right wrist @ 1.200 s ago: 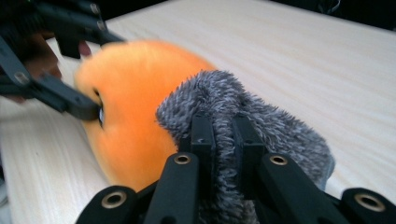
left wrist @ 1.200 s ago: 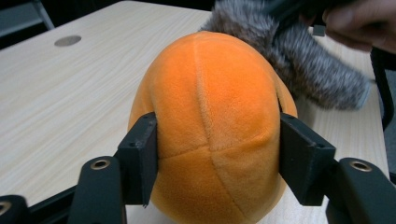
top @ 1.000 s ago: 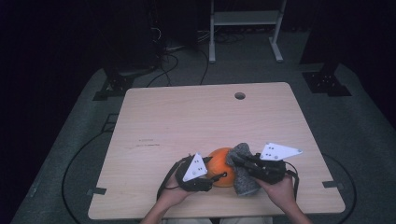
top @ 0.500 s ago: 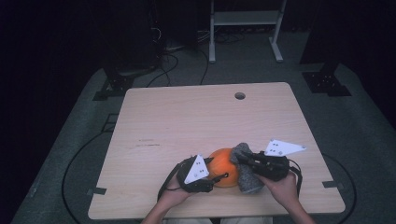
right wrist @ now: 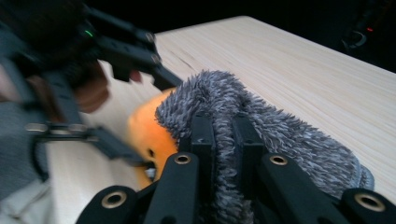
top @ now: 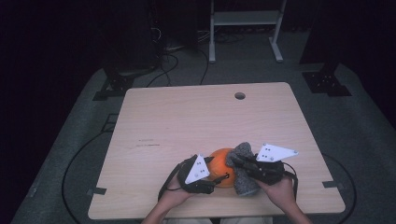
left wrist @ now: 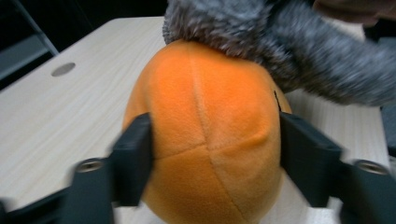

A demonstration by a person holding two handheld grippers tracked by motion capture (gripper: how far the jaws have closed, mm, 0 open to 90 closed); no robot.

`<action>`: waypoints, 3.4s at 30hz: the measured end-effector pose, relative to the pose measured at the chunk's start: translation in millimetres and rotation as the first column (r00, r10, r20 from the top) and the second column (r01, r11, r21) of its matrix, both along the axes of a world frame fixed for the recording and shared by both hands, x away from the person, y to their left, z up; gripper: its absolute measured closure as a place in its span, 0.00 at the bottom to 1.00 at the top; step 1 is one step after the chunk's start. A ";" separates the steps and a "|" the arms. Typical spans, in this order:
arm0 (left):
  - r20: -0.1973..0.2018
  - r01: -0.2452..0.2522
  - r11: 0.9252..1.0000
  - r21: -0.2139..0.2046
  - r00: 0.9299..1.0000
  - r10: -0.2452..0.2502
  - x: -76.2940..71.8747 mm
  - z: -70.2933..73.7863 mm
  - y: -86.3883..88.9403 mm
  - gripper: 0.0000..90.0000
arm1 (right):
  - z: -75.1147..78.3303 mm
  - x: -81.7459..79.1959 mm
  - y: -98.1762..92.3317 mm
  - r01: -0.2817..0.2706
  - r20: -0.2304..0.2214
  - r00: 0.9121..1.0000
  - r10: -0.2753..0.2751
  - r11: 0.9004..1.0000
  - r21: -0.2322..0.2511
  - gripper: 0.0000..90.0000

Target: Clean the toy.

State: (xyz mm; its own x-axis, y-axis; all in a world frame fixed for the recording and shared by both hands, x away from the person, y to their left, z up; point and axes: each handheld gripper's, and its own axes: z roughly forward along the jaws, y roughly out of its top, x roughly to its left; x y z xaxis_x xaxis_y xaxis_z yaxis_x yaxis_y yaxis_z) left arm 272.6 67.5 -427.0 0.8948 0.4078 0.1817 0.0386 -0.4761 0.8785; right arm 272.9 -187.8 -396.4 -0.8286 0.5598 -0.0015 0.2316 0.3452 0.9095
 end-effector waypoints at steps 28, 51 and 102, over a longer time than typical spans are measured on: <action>-0.191 -0.083 0.994 -0.070 0.979 0.068 18.1 -3.4 20.9 0.31 | -11.8 0.6 14.1 -0.031 -0.042 0.999 0.030 0.999 -0.030 0.90; -0.129 -0.099 0.993 -0.067 0.987 0.090 20.1 -1.0 17.4 0.40 | -12.9 1.1 -0.6 -0.035 -0.063 0.997 0.033 0.999 -0.034 0.90; 0.025 -0.105 0.994 -0.039 0.994 0.106 9.4 -4.1 15.8 0.40 | -6.5 7.4 -13.9 -0.016 -0.085 0.996 0.021 0.998 0.055 0.90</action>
State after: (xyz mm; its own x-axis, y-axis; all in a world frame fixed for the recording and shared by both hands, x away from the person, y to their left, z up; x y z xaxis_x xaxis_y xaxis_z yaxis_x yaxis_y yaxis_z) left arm 282.0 83.3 -431.1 0.8413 0.5068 0.1880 0.0627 -0.4369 0.8973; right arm 280.3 -201.7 -402.9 -0.8345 0.5419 0.1000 0.3038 0.3010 0.9040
